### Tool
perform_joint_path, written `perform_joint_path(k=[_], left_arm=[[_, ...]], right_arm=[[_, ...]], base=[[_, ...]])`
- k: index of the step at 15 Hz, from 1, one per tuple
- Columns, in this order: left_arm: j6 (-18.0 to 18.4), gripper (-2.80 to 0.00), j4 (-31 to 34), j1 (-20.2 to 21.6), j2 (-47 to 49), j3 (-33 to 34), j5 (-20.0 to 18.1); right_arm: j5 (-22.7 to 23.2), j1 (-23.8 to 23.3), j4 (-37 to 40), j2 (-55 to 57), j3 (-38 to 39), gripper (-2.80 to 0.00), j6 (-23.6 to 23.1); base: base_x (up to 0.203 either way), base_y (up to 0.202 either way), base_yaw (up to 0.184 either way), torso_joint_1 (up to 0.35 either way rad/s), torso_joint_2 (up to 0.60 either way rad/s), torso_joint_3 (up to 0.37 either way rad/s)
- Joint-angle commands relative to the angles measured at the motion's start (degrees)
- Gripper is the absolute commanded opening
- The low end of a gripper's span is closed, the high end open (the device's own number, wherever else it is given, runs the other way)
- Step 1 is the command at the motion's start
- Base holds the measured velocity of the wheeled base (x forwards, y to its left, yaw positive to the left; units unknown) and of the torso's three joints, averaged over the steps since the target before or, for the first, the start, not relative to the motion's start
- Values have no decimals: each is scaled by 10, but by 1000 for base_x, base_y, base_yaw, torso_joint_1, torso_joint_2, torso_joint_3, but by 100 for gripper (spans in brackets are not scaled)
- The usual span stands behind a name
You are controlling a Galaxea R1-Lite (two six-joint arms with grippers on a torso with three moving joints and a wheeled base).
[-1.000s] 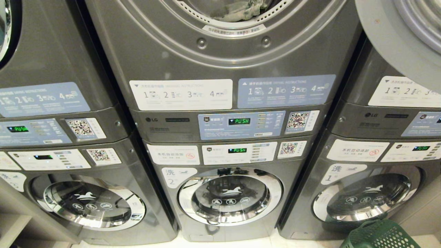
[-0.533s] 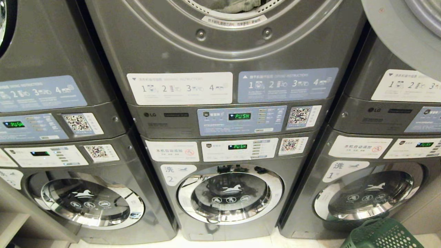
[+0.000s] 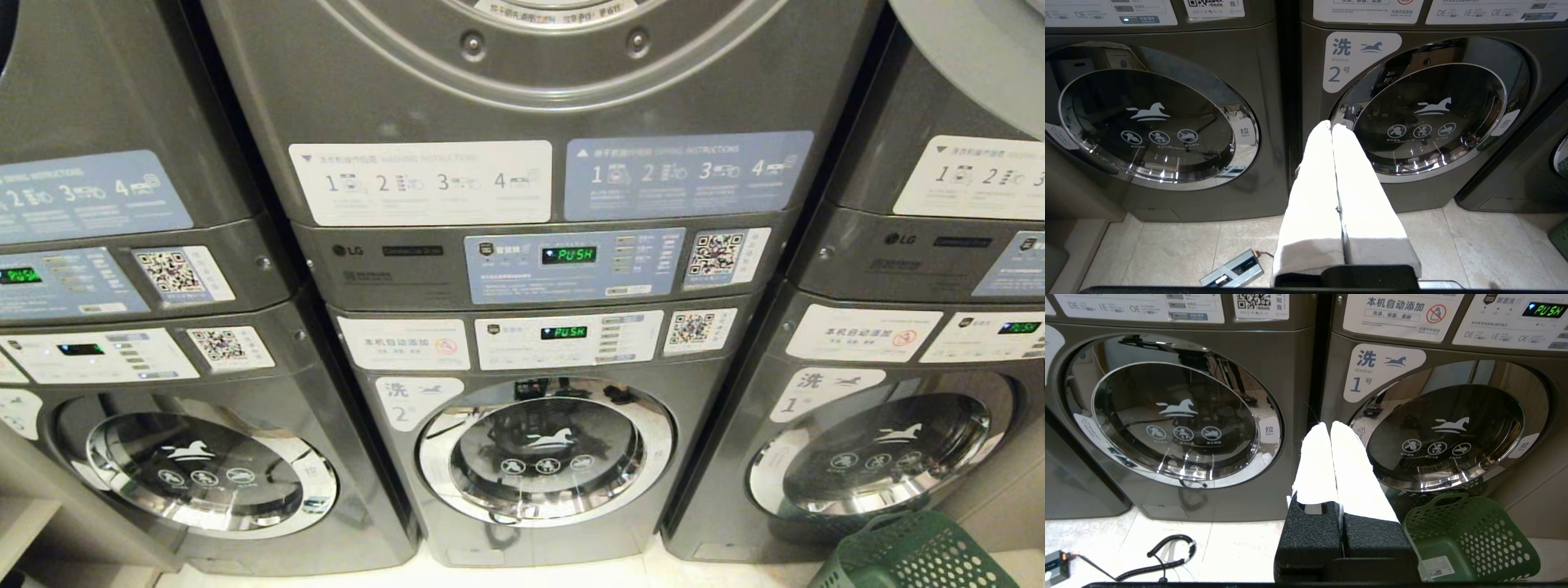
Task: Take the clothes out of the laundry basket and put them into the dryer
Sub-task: Close the dryer
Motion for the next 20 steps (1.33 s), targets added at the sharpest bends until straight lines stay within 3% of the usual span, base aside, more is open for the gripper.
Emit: perform_joint_path(k=[1,13,20], left_arm=[[0,-280,0,0,0,1,0],[-1,-280,-1,0,0,1,1],[-2,-280,-2,0,0,2,1]], right_arm=[[0,0,0,0,0,-280,0],[0,0,0,1,0,-280,-1],[-2,0,-1,1,1,-280,-1]], base=[[0,0,0,-153,311,158],[0,0,0,-164,338,172],[0,0,0,-256,531,270]])
